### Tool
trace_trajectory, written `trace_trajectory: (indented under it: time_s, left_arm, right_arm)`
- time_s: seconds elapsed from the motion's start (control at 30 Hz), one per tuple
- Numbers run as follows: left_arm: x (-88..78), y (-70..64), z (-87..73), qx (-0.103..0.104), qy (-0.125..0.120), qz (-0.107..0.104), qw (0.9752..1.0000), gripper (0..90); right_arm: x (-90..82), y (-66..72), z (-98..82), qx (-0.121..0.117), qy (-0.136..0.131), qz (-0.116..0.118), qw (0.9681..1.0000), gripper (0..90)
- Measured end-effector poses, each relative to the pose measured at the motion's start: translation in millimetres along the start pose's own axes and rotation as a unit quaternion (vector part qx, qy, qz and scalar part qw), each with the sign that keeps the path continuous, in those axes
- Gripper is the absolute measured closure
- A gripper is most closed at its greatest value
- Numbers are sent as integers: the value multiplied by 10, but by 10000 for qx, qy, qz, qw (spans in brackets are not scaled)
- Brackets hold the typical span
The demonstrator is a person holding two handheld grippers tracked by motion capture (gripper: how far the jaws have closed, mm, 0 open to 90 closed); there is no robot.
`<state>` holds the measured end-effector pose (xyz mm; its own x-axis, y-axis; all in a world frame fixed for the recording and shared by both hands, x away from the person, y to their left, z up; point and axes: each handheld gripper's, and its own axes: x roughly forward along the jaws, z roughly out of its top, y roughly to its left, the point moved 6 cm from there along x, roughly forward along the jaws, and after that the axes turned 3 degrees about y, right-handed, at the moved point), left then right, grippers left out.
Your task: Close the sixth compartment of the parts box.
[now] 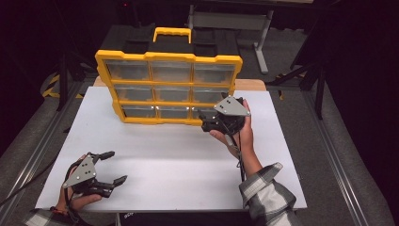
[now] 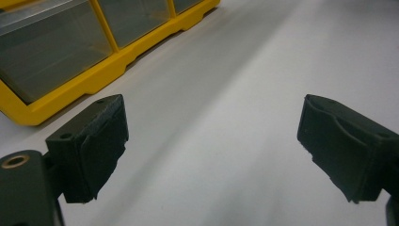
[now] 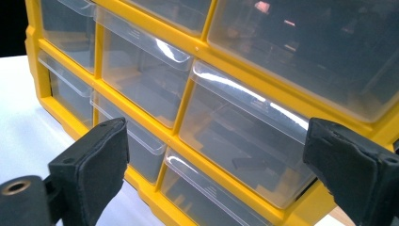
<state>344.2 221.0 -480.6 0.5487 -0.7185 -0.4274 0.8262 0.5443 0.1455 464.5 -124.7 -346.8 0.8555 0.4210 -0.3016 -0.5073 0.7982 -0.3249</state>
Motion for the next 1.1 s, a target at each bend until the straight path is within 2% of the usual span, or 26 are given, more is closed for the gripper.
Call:
trace_trajectory:
  time_s: [0.53, 1.1]
  left_arm:
    - [-3, -1, 2, 4, 5, 5, 10000, 102]
    - [-7, 2, 4, -7, -9, 36, 10000, 102]
  right_arm:
    - [-130, -21, -8, -153, 36, -16, 9999, 94]
    - [-306, -1, -8, -246, -19, 75, 9997, 95]
